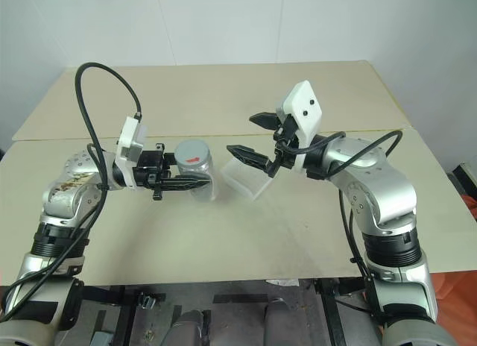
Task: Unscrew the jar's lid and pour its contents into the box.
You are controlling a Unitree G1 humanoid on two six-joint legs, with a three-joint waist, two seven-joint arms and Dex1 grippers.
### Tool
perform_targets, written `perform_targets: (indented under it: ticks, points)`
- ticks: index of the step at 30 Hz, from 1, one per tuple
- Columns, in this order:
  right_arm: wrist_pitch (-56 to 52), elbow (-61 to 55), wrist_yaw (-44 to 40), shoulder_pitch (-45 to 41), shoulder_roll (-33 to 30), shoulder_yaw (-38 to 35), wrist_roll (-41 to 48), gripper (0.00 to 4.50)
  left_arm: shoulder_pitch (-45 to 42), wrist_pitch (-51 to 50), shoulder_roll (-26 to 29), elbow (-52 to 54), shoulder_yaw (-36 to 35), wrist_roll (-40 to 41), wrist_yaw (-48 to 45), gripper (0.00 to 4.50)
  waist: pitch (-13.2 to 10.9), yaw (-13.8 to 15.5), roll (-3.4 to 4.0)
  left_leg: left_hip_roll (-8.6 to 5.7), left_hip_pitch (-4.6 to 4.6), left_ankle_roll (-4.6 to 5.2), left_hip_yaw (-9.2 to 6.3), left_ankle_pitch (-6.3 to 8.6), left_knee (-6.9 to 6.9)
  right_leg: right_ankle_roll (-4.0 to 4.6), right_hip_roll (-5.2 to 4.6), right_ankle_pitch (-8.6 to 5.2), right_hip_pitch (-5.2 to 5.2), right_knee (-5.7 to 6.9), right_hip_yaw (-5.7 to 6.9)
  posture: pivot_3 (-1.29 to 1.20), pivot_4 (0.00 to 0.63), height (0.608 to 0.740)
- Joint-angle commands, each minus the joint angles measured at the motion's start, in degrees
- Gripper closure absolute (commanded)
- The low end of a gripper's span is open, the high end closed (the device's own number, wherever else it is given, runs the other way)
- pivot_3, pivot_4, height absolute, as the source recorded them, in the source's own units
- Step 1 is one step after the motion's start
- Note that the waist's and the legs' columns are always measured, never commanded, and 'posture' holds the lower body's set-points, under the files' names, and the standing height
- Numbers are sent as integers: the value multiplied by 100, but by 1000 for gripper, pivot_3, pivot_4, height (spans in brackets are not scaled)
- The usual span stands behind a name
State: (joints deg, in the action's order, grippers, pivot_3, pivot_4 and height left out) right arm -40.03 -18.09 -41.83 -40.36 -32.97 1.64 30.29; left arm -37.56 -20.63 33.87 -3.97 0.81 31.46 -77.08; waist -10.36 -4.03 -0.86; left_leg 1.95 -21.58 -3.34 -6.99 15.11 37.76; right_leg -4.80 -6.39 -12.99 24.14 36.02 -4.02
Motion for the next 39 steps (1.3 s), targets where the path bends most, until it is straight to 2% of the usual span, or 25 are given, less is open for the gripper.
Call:
perform_targets:
  ticks: [1, 6, 17, 39]
  points:
    - [-59, -366, -183, -99, -122, -224, 279, 24, -74, 37, -52, 1, -123, 58, 76, 2579, 0, 0, 0, 0, 0, 0, 0, 0, 0, 0, 0, 0, 0, -1, 0, 0, 150, 740]
    - [-164, -589, -303, -254, -131, -243, 591, 24, -232, 143, -273, -228, 24, -35, 87, 2579, 0, -1, 0, 0, 0, 0, 0, 0, 0, 0, 0, 0, 0, -2, 0, 0, 150, 740]
    - [-137, -565, -171, -461, 322, 263, 452, 24, -736, 365, -720, -652, 249, -215, -148, 2579, 0, -5, 0, 0, 0, 0, -1, 0, 0, 0, 0, 0, 0, -1, 1, 0, 150, 740]
    - [1, -175, -148, -791, 851, 604, 192, 24, -466, 267, -585, -283, 205, -149, -133, 2579, 0, -7, 0, 0, 1, -1, -2, 0, 0, 0, 0, 0, 1, 4, 1, 0, 150, 740]
